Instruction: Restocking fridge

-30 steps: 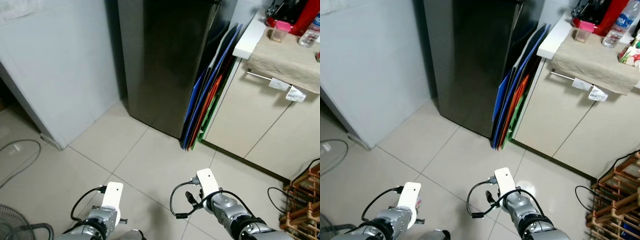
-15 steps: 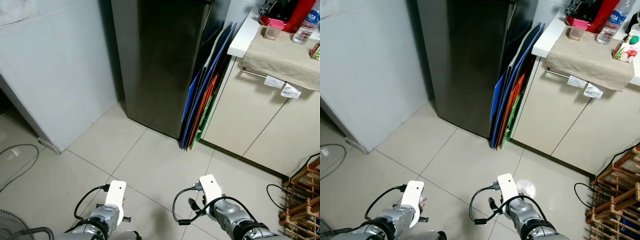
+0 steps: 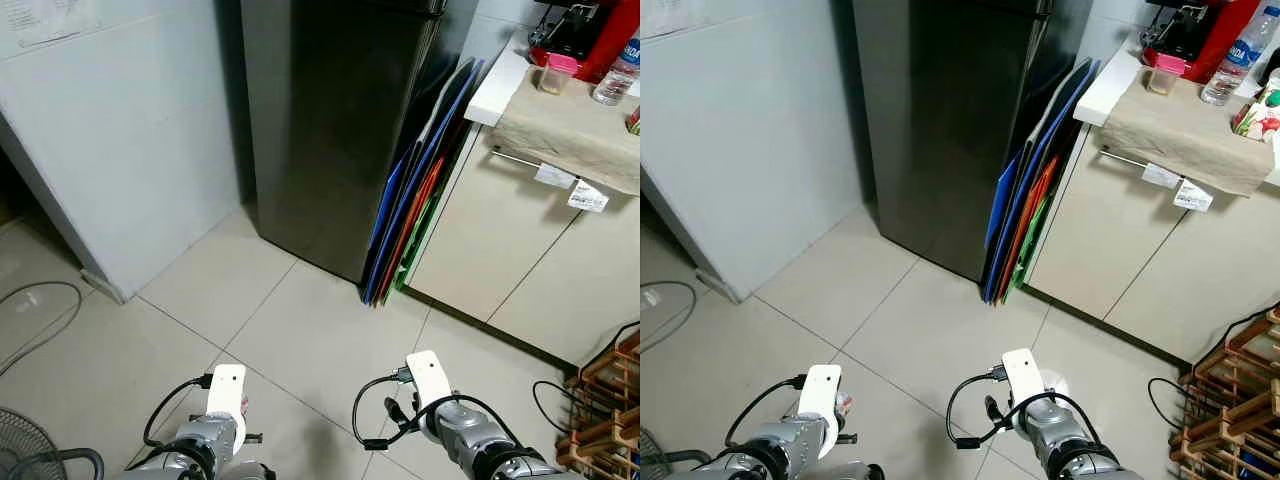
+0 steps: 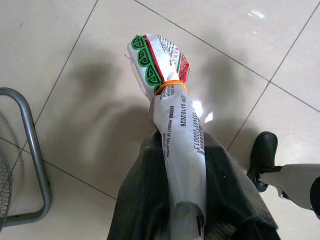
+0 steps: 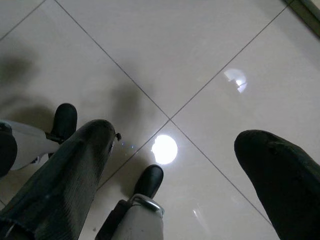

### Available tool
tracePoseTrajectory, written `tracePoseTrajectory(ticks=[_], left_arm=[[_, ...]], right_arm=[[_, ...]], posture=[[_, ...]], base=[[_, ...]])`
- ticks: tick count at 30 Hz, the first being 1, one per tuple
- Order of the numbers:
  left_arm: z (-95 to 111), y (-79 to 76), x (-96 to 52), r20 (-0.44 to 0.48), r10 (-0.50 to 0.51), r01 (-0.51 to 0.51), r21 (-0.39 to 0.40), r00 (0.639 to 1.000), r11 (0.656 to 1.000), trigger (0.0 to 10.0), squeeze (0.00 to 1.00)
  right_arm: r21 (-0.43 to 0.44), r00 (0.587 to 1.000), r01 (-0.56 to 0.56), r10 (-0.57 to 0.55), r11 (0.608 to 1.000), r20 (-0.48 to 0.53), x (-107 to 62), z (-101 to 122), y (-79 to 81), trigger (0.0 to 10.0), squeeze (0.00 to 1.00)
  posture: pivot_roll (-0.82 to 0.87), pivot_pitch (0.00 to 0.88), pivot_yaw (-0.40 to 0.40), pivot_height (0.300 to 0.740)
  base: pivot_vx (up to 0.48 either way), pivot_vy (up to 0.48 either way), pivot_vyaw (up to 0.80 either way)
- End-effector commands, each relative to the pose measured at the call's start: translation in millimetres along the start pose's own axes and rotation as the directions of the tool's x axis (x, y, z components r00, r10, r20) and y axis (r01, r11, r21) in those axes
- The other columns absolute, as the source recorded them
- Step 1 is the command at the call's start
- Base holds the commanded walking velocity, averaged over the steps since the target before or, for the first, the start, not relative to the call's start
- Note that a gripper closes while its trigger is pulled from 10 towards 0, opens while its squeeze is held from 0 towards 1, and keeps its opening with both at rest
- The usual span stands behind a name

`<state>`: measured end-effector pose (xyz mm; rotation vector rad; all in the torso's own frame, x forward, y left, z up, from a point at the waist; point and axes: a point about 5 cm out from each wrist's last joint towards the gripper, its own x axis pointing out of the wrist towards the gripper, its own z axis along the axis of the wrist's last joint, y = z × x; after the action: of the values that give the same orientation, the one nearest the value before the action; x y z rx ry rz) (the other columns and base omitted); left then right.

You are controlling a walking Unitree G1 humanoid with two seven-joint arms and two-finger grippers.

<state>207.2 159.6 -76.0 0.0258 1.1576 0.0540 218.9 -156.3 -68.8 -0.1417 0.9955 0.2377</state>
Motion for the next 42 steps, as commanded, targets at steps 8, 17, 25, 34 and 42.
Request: tracePoseTrajectory(ticks=[8,17,25,34,42], left_arm=[[-1.1,-3.3,0.1,0.002,-0.006,0.006,0.011,1.0,1.0,10.0,0.0],[0.3,-5.8,-0.1,0.005,-0.016,0.016,0.022,1.0,1.0,10.0,0.0],[-2.5,-10.6,0.0,-0.003,-0.036,0.036,0.052,0.999,0.998,10.0,0.0],[-6.4,-11.2,0.3,-0.01,-0.038,0.039,0.068,0.999,0.997,10.0,0.0],[-7.5,-8.7,0.5,-0.006,-0.03,0.031,0.09,1.0,0.995,10.0,0.0]], right_arm=[[0.037,1.0,0.017,-0.016,0.999,-0.026,-0.7,-8.6,-1.9,10.0,0.15],[0.034,1.0,0.004,-0.004,0.999,-0.023,-0.6,-7.6,-0.9,10.0,0.15],[-0.026,0.999,0.002,-0.003,1.0,-0.052,-0.4,-13.3,2.1,10.0,0.14],[0.106,0.995,0.095,-0.091,0.99,-0.042,-2.5,-12.9,-12.0,10.0,0.14],[0.065,0.996,0.074,-0.071,0.995,-0.049,-1.9,-18.1,-6.0,10.0,0.14]], posture=[[0.0,0.0,-0.04,0.74],[-0.02,0.0,-0.047,0.74],[-0.04,0.0,-0.05,0.74],[-0.06,0.012,-0.045,0.74],[-0.06,0.02,-0.032,0.74]], base=[[0.0,0.0,0.0],[0.0,0.0,0.0],[0.0,0.0,0.0],[0.0,0.0,0.0],[0.0,0.0,0.0]])
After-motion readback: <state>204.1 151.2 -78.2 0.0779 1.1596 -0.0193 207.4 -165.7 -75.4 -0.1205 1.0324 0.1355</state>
